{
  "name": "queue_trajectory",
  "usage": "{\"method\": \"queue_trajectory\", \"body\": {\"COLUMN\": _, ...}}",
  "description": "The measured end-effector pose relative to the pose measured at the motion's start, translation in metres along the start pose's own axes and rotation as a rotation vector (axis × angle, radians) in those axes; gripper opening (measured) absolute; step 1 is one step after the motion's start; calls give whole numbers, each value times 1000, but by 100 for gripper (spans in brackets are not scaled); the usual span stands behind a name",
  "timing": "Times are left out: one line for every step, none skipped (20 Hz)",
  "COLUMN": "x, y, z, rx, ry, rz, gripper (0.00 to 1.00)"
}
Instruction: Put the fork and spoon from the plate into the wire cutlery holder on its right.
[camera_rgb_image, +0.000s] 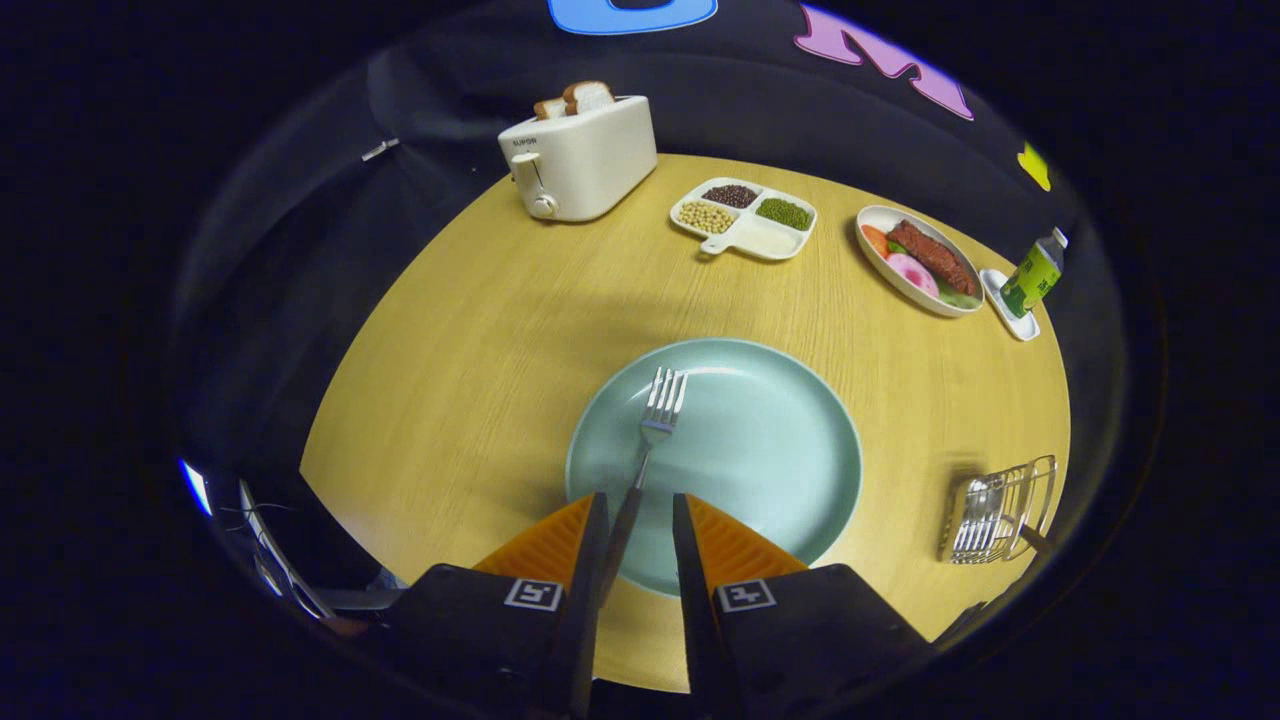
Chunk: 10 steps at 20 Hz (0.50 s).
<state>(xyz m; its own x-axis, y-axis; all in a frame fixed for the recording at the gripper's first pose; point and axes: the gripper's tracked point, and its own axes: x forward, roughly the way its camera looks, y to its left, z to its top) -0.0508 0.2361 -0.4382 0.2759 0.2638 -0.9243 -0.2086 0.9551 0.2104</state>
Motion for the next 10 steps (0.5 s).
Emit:
{"method": "queue_trajectory", "body": {"x": 9, "y": 1, "z": -2, "rx": 5, "ry": 8, "rz": -12, "gripper": 41}}
{"method": "queue_trajectory", "body": {"x": 19, "y": 2, "z": -6, "rx": 5, "ry": 23, "rz": -24, "gripper": 42}}
{"method": "queue_trajectory", "body": {"x": 27, "y": 1, "z": -10, "rx": 1, "ry": 40, "rz": -37, "gripper": 42}}
{"method": "queue_trajectory", "body": {"x": 34, "y": 0, "z": -13, "rx": -3, "ry": 57, "rz": -52, "gripper": 43}}
{"method": "queue_trajectory", "body": {"x": 41, "y": 1, "z": -16, "rx": 1, "ry": 72, "rz": -57, "gripper": 42}}
{"method": "queue_trajectory", "body": {"x": 46, "y": 3, "z": -17, "rx": 14, "ry": 82, "rz": -58, "gripper": 43}}
{"method": "queue_trajectory", "body": {"x": 50, "y": 2, "z": -18, "rx": 23, "ry": 88, "rz": -67, "gripper": 43}}
{"method": "queue_trajectory", "body": {"x": 54, "y": 2, "z": -19, "rx": 26, "ry": 99, "rz": -74, "gripper": 42}}
{"method": "queue_trajectory", "body": {"x": 54, "y": 1, "z": -17, "rx": 33, "ry": 102, "rz": -70, "gripper": 40}}
{"method": "queue_trajectory", "body": {"x": 56, "y": -3, "z": -18, "rx": 44, "ry": 109, "rz": -87, "gripper": 38}}
